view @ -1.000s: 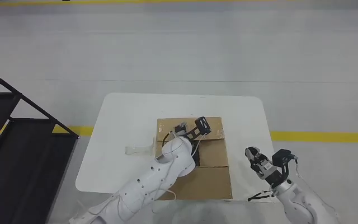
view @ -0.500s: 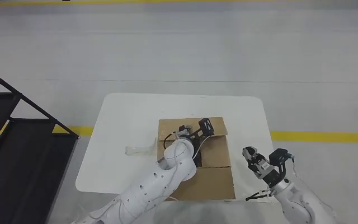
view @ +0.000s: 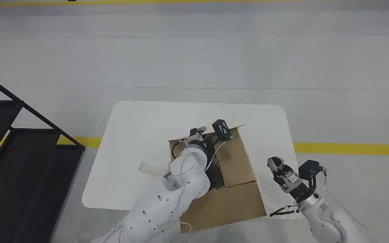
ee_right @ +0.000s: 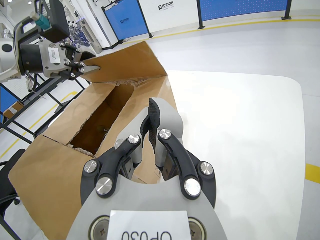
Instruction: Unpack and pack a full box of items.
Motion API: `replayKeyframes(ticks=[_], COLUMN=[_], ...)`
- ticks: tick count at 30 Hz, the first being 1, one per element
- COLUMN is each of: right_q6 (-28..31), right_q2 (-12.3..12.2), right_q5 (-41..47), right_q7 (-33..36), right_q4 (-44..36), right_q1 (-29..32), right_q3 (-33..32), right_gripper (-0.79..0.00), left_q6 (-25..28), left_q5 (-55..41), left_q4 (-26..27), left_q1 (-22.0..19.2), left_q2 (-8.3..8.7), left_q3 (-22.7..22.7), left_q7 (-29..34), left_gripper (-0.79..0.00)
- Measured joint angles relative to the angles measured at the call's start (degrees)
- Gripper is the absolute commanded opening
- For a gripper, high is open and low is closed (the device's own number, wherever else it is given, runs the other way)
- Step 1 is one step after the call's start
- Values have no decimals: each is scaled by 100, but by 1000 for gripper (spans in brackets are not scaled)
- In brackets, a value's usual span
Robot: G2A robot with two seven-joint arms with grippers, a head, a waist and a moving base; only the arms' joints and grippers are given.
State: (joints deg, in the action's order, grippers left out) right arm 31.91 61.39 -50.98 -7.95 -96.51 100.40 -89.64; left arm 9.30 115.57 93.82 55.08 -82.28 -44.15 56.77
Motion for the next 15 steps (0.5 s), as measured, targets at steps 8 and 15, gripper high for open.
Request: replayKeyframes(ticks=[8, 15], right_q6=[-44, -90], right_q2=[20, 34], right_q5=[-9, -28], right_q7=[-23, -75], right_q4=[10, 34], right_q1=[15, 85], right_q3=[15, -13], right_gripper=[-785, -785], left_q6=[-602, -1103], left_q5=[14, -78], left_q4=[-611, -1693], left_q1=[-714, -1384], left_q2=[-256, -558], left_q3=[-45, 91], left_q7=[5, 337], left_gripper=[0, 0])
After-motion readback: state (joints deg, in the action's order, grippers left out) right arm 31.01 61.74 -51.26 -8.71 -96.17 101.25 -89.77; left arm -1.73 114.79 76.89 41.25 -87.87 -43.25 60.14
